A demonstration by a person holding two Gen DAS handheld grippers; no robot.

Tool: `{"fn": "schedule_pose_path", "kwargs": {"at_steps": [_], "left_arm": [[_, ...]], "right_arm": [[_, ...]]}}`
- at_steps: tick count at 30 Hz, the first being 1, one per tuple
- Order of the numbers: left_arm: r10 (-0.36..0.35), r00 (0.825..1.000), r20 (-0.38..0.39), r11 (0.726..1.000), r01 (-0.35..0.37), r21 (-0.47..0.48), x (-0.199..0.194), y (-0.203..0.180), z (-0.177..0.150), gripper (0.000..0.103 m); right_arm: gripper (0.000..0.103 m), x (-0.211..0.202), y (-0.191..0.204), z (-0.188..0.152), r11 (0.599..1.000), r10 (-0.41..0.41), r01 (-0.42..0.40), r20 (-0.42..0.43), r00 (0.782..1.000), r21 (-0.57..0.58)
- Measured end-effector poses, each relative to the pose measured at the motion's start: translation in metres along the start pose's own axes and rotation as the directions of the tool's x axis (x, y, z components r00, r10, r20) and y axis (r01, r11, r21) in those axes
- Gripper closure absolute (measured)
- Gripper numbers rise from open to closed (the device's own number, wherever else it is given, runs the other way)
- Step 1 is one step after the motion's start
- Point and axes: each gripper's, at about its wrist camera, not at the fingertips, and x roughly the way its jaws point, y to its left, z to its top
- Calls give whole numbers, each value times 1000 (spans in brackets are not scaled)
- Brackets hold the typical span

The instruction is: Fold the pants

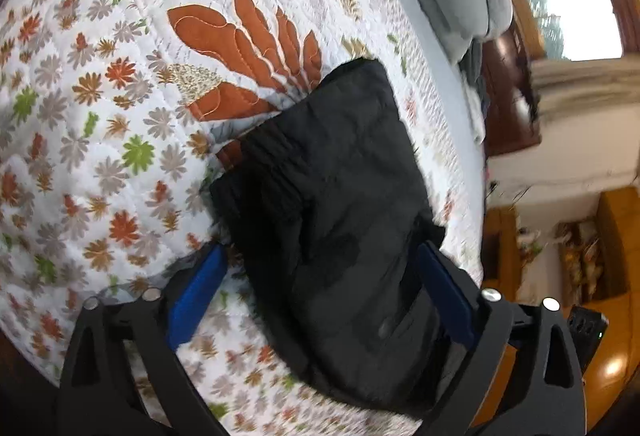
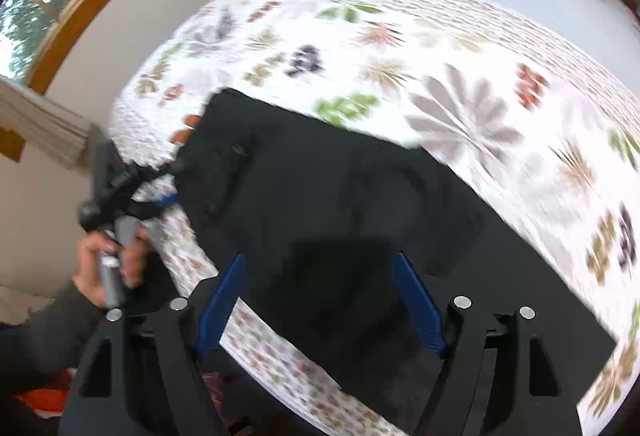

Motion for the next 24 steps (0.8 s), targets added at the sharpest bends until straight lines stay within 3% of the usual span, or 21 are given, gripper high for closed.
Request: {"fn": "schedule_pose_path", "kwargs": {"at_steps": [2,6,8,10,12,14,16,19,24], "left_arm": [[-36,999,15,999,36,-18,3,1,-1,7],[-70,997,30,997,71,-25,3,1,-1,11],[-47,998,28,998,49,-47,2,6,-5,40],[-41,999,18,996,42,-77,4,14,-4,49],[-55,998,18,994,56,-94,5,18,-1,47],[-80,996,31,992,83,-95,6,18,-2,33],[-85,996,36,993,88,-75,7,15,-3,27],[-93,994,51,993,96,-62,8,11,-5,20],[-91,993,68,995,94,-36,11,6,-7,13]], "right_arm": [[21,8,12,25,998,52,-53,-31,998,-32],[15,50,45,90,972,188,-208,-175,966,-106],[13,78,60,119,956,211,-254,-256,943,-150],[13,111,77,147,937,223,-295,-330,917,-187],[13,144,90,166,921,228,-331,-406,885,-205],[13,183,105,188,904,203,-351,-476,856,-245],[13,214,113,201,892,190,-372,-533,825,-257],[13,245,117,212,880,166,-386,-584,795,-276],[13,285,125,214,857,125,-425,-681,722,-292]]}}
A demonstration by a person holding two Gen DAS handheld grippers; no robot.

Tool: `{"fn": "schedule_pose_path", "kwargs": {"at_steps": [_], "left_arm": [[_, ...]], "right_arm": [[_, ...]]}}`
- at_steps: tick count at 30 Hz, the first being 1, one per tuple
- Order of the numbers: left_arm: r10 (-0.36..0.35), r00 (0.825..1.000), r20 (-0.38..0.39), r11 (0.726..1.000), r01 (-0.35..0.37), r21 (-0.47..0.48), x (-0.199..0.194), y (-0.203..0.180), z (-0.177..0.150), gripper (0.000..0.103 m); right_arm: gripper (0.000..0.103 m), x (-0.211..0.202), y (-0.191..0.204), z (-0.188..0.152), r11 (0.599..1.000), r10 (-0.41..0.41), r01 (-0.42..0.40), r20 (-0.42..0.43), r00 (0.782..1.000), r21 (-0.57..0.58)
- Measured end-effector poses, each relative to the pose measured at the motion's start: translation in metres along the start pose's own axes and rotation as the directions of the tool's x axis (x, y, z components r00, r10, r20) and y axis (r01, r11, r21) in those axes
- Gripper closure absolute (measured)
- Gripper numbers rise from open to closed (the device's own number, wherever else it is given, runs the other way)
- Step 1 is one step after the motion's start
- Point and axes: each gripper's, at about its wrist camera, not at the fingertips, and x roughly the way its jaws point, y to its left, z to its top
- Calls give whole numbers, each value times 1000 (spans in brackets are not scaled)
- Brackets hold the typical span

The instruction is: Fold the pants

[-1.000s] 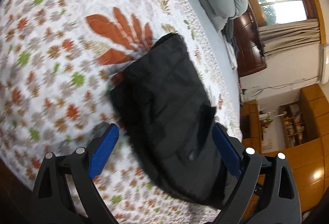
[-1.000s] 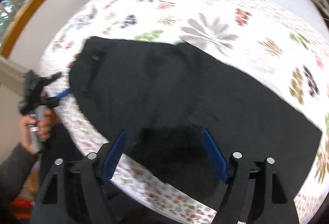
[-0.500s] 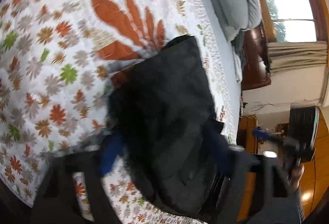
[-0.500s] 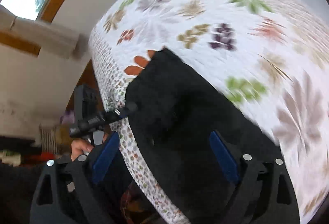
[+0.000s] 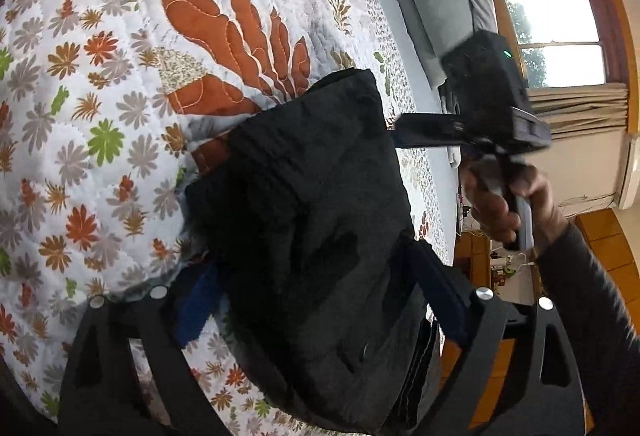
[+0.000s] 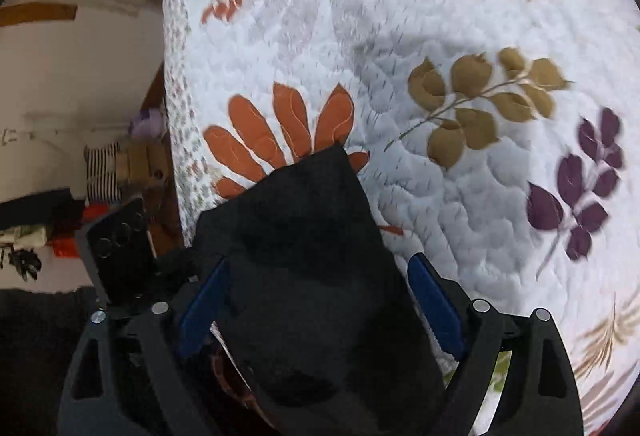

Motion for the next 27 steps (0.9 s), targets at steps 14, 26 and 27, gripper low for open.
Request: {"fn": "schedule_pose_path", "kwargs": {"at_steps": [14,26,27], "left_arm": [[-90,996,27,983,93,-161,-21,25,-2,9],[-87,996,25,986,90,-140,-16,24,-1,56],[-91,996,12,988,92,-126,-13,21,-1,63]], "right_arm": [[9,21,-8,28,997,50,-58,-148,988,-52],[23,24,2,32,993,73,-85,-142,987,-78],[28,22,3,31,993,82,-93,-140,987,-73]]}}
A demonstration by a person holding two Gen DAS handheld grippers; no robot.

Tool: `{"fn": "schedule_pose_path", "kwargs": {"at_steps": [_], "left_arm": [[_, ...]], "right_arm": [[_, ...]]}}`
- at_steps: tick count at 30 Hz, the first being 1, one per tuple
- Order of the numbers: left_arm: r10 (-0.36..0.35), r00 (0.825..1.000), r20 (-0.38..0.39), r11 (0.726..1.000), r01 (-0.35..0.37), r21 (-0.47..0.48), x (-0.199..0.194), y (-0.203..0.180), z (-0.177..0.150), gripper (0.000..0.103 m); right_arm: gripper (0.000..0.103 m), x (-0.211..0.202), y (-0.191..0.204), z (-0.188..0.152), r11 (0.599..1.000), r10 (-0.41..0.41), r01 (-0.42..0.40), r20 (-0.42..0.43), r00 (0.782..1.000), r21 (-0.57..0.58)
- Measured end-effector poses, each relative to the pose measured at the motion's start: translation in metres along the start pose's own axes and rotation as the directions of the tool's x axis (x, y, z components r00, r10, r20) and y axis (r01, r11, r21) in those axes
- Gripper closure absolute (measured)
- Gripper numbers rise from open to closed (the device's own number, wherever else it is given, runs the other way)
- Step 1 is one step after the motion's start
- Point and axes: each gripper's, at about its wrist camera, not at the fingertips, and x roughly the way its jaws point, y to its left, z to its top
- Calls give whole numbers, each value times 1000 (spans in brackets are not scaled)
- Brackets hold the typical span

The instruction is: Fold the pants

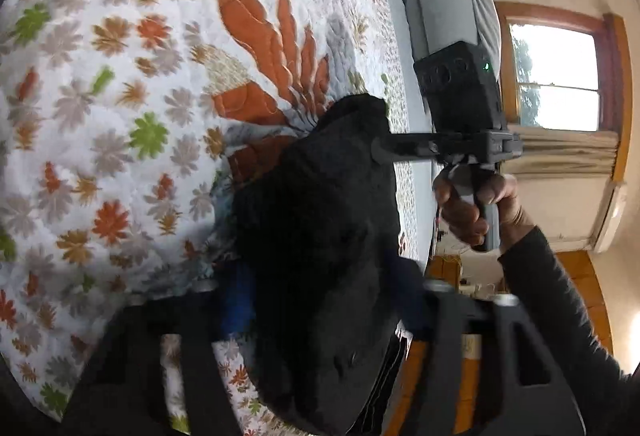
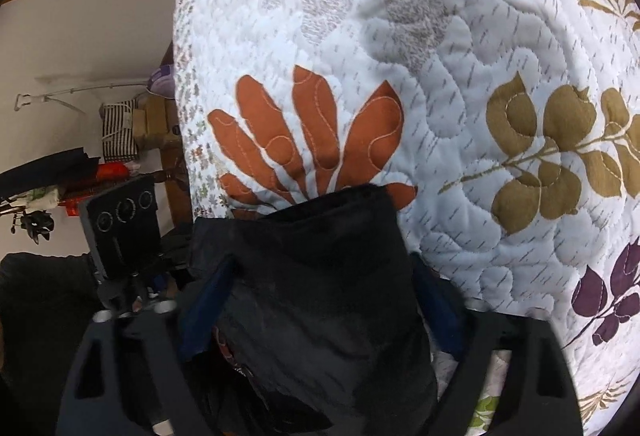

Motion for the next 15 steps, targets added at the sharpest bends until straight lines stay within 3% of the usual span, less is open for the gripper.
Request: {"fn": "schedule_pose_path", "kwargs": {"at_steps": [2,7,15], "left_arm": [[15,1000,-1,998,-15,54,2,-8,-3,72],[19,1000,22,990,-22,138,0,-21,-8,78],[-49,997,53,971,35,238,-7,-40,-16,80]], "right_arm": [[41,-1,5,-1,1000,-6,6,8,1000,6],[64,-14,25,-14,998,-57,57,61,997,14],[67,-52,66,-57,982,-184,172,212,960,74]]}}
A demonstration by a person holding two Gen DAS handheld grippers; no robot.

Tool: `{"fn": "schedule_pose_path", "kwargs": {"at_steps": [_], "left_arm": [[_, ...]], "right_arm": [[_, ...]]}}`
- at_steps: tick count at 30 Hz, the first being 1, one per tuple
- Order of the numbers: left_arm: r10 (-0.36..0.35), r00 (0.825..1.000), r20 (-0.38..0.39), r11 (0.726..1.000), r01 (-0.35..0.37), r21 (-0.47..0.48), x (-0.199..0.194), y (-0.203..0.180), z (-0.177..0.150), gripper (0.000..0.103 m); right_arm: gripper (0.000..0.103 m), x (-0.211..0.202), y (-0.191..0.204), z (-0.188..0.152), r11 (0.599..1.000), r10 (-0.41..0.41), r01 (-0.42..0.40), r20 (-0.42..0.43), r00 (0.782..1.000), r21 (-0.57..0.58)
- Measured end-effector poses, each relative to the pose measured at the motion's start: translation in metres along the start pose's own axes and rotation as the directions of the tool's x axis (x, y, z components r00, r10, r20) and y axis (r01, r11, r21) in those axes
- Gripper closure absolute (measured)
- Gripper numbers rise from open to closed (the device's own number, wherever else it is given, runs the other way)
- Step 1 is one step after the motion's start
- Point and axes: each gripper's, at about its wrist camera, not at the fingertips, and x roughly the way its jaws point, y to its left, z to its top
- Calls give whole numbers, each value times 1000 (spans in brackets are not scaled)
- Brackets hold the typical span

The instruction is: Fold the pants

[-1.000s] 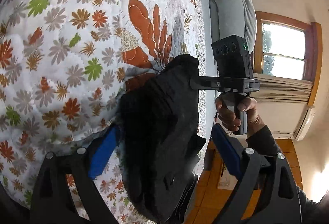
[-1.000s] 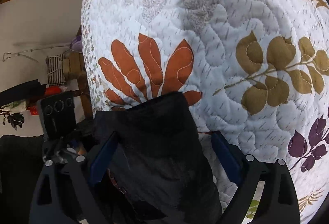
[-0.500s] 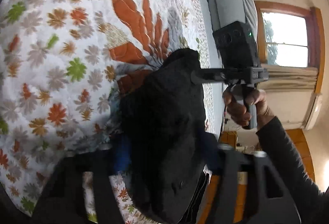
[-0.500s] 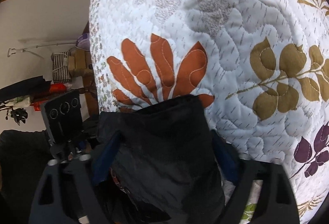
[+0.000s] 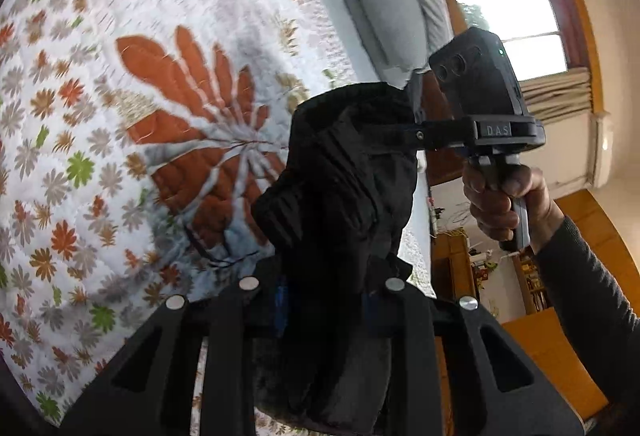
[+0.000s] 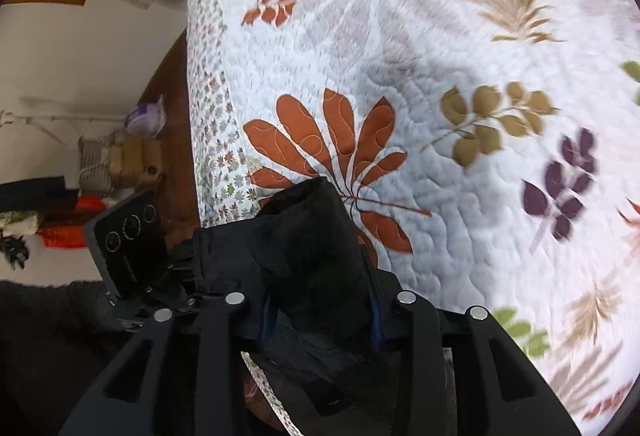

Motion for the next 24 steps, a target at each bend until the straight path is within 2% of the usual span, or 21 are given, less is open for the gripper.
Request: {"fn": "schedule_pose_path", "kwargs": {"at_steps": [4,11,15,24], "left_arm": [[17,1000,-6,996,-16,89,-8,-26,2,80],[87,996,-12,969,-82,231,-33,-122,-15,81],[112,994,-17,951,-102,293,-39,-165,-32,81],[185,983,-14,871,-158,465,-46,-247,-82,81]], "right_arm": [[67,-22,12,-21,998,-65,63,72,995,30],[68,-84,44,-78,995,-98,95,186,978,25],[68,-123,60,-123,992,-128,124,240,962,33],[67,-180,75,-216,980,-198,179,368,909,87]]}}
